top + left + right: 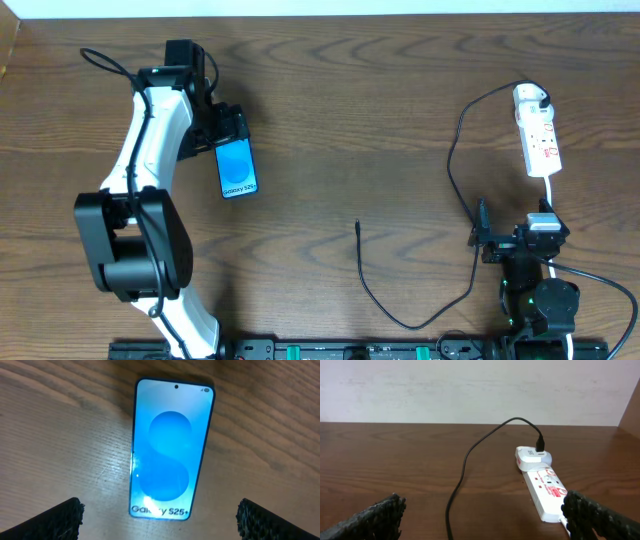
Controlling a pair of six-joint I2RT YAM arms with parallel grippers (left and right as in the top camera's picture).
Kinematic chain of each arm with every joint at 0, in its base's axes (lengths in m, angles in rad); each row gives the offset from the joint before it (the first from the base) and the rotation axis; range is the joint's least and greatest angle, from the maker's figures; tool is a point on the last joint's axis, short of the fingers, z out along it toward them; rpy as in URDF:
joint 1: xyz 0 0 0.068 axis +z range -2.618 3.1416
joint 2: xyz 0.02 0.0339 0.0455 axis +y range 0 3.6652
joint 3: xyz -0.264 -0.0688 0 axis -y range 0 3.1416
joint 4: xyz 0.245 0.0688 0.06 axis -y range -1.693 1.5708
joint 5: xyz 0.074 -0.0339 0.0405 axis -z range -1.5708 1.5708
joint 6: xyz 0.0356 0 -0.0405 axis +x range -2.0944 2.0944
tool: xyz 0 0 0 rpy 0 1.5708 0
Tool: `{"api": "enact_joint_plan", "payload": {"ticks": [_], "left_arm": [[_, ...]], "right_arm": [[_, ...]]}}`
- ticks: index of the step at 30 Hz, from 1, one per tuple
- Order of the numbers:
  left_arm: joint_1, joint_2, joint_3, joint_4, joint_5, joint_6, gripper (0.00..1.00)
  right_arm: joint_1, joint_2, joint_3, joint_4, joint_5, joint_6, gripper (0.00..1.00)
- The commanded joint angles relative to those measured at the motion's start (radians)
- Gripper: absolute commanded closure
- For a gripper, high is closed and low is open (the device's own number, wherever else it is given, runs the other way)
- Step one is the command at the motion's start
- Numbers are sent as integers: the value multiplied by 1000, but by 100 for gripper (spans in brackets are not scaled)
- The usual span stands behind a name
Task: Plug charger to phone and switch on socket
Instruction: 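Lower the left gripper toward the phone's top edge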
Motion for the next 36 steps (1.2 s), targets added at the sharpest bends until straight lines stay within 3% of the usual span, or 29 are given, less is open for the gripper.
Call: {"api": "enact_joint_plan", "payload": {"ticks": [1, 13, 36], "left_arm": [[-3, 24, 14, 8, 13, -31, 2], [-49, 140, 11, 35, -7, -30, 2], [-52, 143, -6, 71, -77, -34, 2]], "right_arm": [[5, -7, -2, -3, 11, 11, 1], [5, -7, -2, -3, 11, 11, 1], [5, -7, -2, -3, 11, 11, 1]]}}
